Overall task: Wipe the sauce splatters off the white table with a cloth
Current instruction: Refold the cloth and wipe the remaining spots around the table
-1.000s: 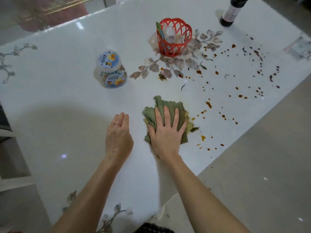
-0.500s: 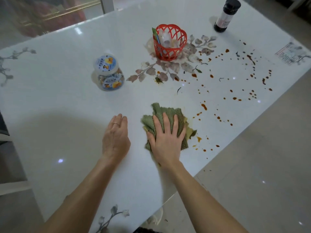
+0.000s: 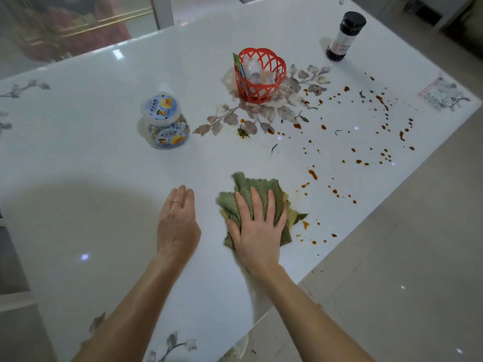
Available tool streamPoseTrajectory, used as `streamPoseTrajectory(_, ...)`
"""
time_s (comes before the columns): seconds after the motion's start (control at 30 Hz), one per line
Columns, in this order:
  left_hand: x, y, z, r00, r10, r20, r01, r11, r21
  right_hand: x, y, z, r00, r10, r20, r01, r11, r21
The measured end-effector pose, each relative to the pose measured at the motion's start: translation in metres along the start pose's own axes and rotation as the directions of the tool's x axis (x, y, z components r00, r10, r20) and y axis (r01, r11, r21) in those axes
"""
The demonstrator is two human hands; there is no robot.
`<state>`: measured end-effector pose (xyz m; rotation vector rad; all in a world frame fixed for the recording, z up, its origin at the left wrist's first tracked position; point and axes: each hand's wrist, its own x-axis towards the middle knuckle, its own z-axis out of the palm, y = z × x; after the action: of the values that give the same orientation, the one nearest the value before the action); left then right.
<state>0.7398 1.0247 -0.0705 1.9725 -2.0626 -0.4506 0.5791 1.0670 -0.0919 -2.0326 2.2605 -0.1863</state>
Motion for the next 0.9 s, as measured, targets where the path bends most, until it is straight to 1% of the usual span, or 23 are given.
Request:
streamPoseTrajectory(0.07,0.001,0.000,-0.001,1.000,0.007,0.004,-0.007,1.000,0.003,-0.004,0.004,0.000,0.998,-0.055,0.002,0.055,0.998,-0.009)
streamPoseTrajectory(0.17,0.002,-0.003,-0.001,1.000,0.013,0.006,-0.013,1.000,0.008,0.025,0.015,0.000,0.997,-0.073,0.020,0.073,0.997,-0.008)
streamPoseTrajectory(0.27,0.002,-0.003,-0.001,1.000,0.003,0.006,-0.003,1.000,-0.005,0.064,0.019,-0.004,0.996,-0.003,0.085,0.001,1.000,0.024)
streamPoseTrajectory(0.3,0.002,-0.003,-0.001,1.000,0.003,0.005,-0.003,1.000,-0.009,0.070,0.018,-0.002,0.996,0.023,0.085,-0.025,1.000,0.019)
streamPoseTrajectory(0.4,0.000,-0.003,-0.001,1.000,0.001,0.000,-0.001,0.999,-0.035,0.054,0.009,0.002,0.996,0.092,0.017,-0.092,0.996,-0.011)
streamPoseTrajectory(0.43,0.000,-0.002,-0.003,1.000,-0.006,-0.003,0.006,0.999,-0.042,0.041,0.002,0.003,0.996,0.091,-0.011,-0.091,0.996,-0.020)
streamPoseTrajectory(0.47,-0.001,0.000,-0.003,1.000,-0.014,-0.005,0.013,0.999,-0.047,0.023,-0.006,0.003,0.997,0.074,-0.027,-0.075,0.997,-0.026)
streamPoseTrajectory(0.57,-0.001,0.001,-0.008,0.999,-0.032,-0.020,0.030,0.995,-0.098,-0.014,-0.032,0.004,0.999,-0.034,-0.014,0.033,0.998,-0.052)
streamPoseTrajectory(0.63,0.001,-0.002,-0.010,0.998,-0.052,-0.023,0.048,0.987,-0.154,-0.010,-0.037,0.005,0.994,-0.106,-0.014,0.105,0.993,-0.053)
streamPoseTrajectory(0.73,0.006,-0.009,-0.013,0.998,-0.062,-0.029,0.054,0.975,-0.214,0.029,-0.028,0.008,0.984,-0.181,0.005,0.181,0.982,-0.051)
streamPoseTrajectory(0.8,0.006,-0.013,-0.015,0.998,-0.059,-0.023,0.052,0.969,-0.243,0.057,-0.023,0.007,0.990,-0.140,0.025,0.141,0.990,-0.025)
streamPoseTrajectory(0.9,0.005,-0.015,-0.020,0.997,-0.079,-0.022,0.068,0.948,-0.311,0.073,-0.027,0.008,1.000,-0.030,-0.005,0.030,1.000,-0.010)
